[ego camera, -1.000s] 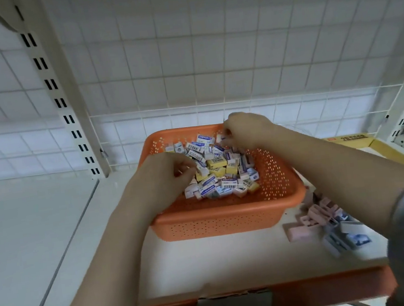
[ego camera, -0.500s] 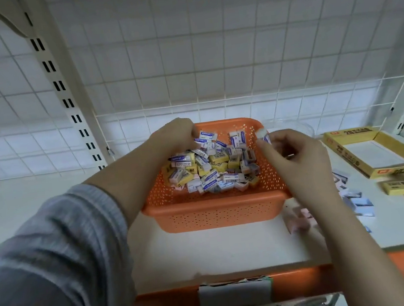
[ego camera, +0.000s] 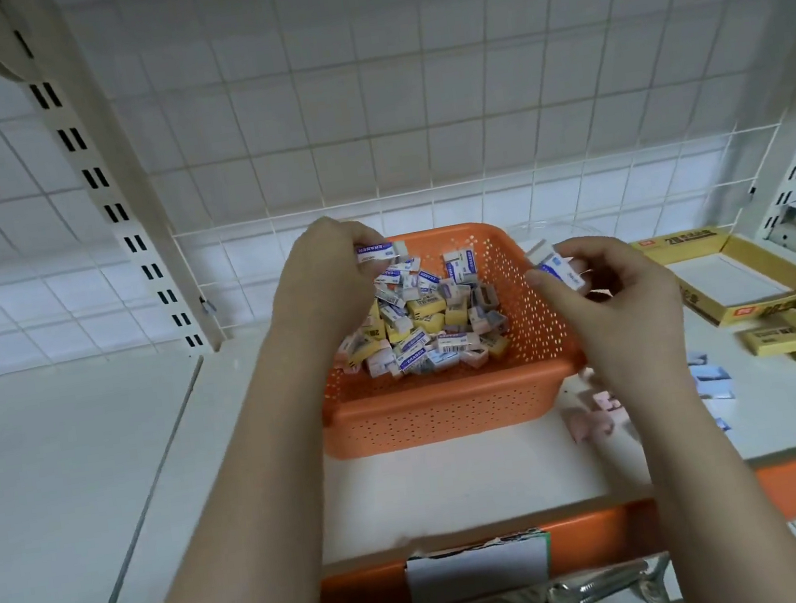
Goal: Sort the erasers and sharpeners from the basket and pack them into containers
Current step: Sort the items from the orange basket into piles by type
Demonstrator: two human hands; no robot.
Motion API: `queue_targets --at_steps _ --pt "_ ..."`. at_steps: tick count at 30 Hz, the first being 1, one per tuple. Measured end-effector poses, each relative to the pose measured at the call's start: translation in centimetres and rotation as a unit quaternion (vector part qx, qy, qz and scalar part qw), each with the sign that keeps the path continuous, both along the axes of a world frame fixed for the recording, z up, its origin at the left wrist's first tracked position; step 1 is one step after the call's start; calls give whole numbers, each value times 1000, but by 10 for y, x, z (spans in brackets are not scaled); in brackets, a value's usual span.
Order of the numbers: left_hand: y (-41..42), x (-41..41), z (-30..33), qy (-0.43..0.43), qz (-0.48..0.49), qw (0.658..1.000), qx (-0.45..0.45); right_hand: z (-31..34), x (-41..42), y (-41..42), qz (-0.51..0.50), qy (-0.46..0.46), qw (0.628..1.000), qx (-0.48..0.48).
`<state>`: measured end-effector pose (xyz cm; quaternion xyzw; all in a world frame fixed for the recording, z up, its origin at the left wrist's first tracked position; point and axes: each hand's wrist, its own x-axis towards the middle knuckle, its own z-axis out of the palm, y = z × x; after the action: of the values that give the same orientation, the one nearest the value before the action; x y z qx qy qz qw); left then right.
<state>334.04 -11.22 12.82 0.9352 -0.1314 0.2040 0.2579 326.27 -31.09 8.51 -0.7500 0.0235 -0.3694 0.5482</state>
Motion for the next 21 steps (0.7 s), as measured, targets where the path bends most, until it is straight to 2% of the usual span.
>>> queue_targets --at_steps 3,8,15,21 --pt "-12 -23 -15 -42 -42 997 -54 -2 -9 -9 -39 0 999 10" --pt "-51 -51 -24 -97 -110 987 -62 -9 -32 -41 -97 9 995 21" --pt "-124 -76 -34 -100 -148 981 -78 -18 -65 -130 -156 29 987 30" --pt "-228 -109 -45 -96 -135 982 -89 -21 -90 -245 -154 67 986 -19"
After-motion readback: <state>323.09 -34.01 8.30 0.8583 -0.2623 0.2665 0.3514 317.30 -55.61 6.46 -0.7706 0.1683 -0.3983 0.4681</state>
